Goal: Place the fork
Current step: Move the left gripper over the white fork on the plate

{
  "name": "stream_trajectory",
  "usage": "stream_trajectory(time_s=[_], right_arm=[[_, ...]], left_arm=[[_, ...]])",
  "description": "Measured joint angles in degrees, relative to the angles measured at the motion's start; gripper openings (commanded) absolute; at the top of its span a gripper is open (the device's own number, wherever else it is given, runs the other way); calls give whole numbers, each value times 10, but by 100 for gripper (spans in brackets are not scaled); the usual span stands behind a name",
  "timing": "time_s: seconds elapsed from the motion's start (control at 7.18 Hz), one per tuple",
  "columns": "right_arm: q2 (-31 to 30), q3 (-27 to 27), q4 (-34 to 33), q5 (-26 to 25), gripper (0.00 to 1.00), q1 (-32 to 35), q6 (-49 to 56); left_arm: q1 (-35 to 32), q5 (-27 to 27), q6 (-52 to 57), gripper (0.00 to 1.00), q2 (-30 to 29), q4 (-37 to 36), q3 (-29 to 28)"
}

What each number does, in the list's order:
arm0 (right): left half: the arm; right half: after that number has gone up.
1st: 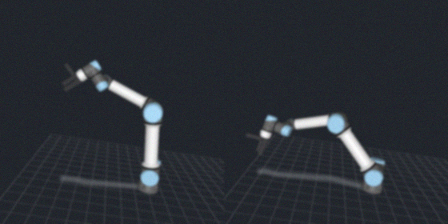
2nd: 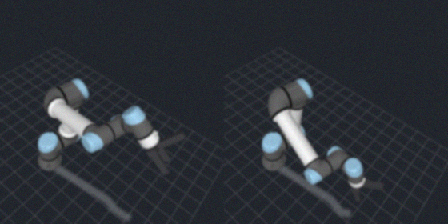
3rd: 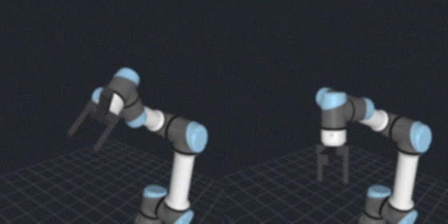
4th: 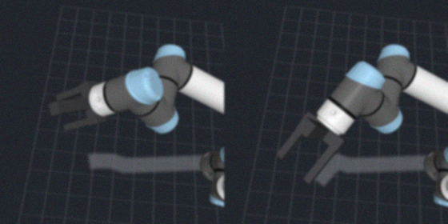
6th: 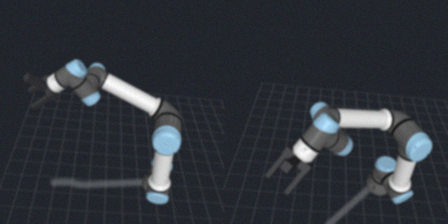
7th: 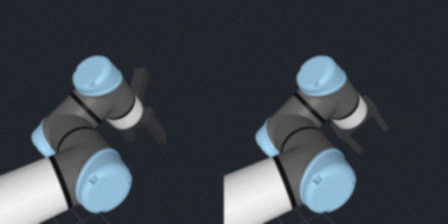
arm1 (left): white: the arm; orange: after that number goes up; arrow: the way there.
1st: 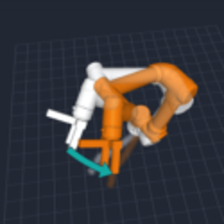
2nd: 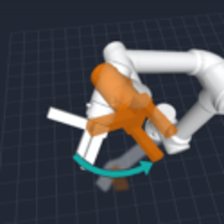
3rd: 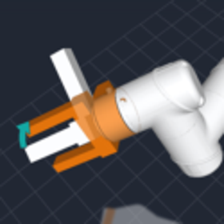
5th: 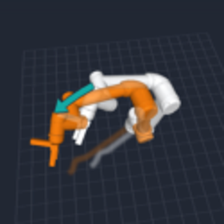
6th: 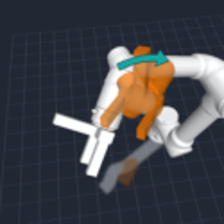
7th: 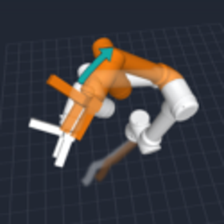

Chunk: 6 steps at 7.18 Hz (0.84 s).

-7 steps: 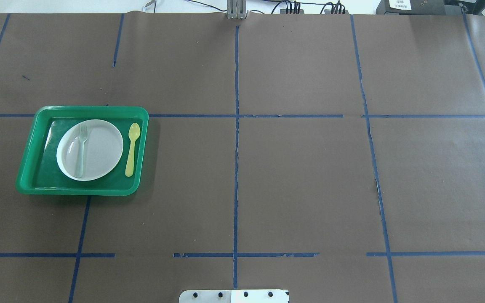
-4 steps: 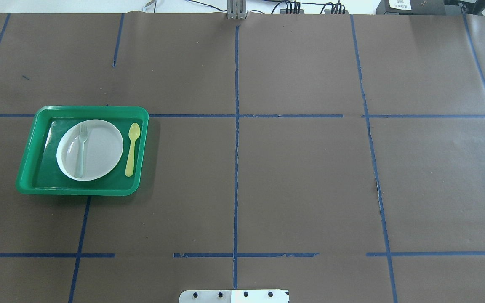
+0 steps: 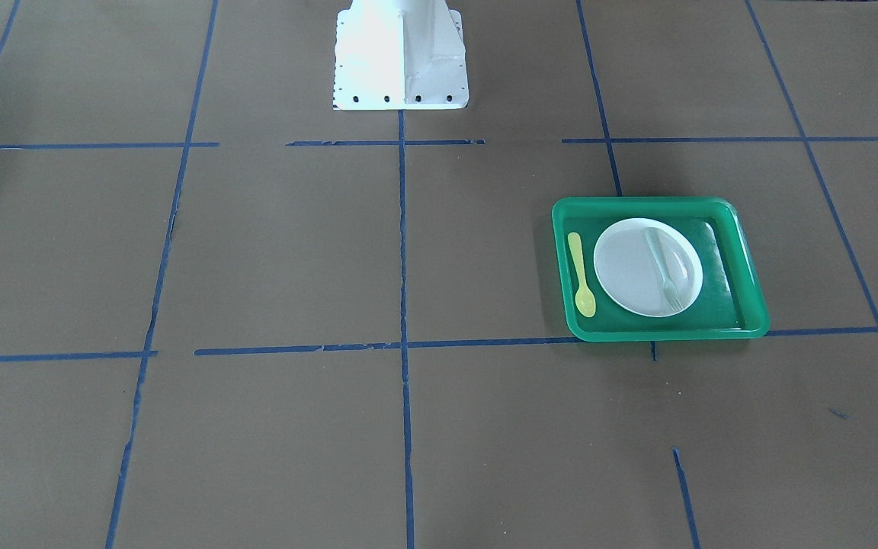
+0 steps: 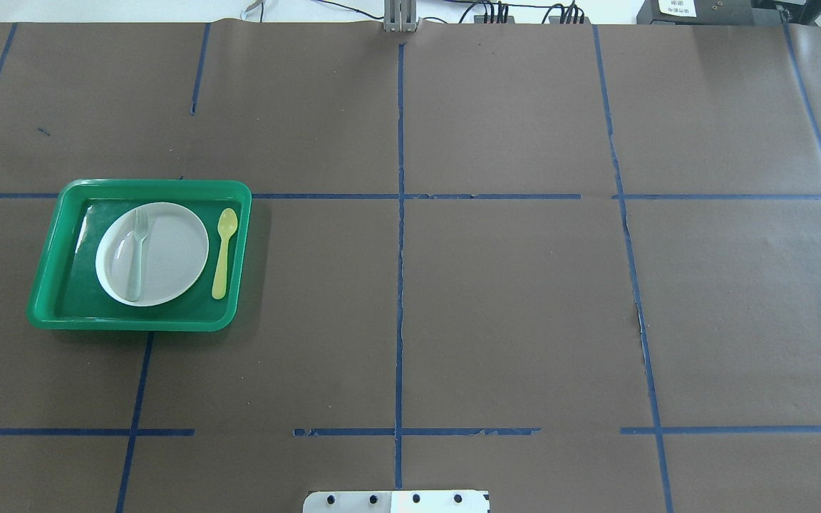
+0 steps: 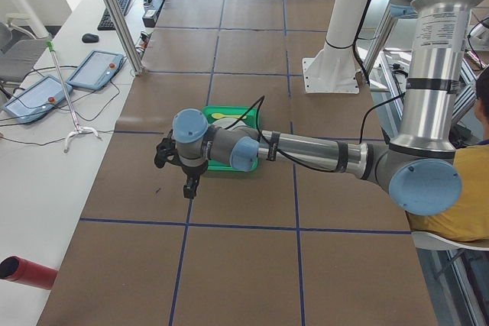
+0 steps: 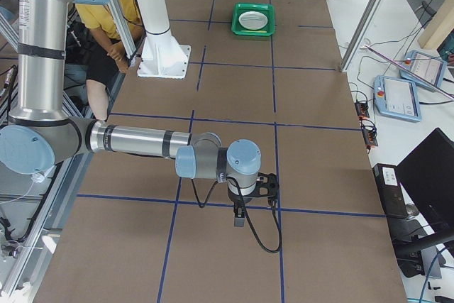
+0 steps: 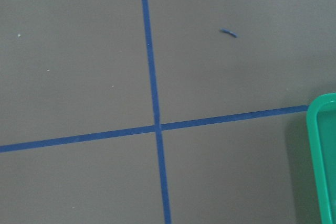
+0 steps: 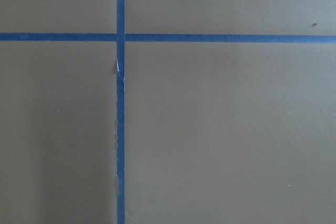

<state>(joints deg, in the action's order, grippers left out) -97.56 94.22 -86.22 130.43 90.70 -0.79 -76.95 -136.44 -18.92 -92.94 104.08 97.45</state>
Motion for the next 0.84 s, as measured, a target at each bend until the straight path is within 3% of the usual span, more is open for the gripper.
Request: stream_trajectory(time_s=[0.28, 0.84], right_arm=[[0, 0, 0, 0, 100, 0, 0], [0, 0, 0, 0, 100, 0, 0]], left_arm=[[67, 11, -130, 100, 0, 58, 28], [207, 128, -327, 99, -19, 76, 56]])
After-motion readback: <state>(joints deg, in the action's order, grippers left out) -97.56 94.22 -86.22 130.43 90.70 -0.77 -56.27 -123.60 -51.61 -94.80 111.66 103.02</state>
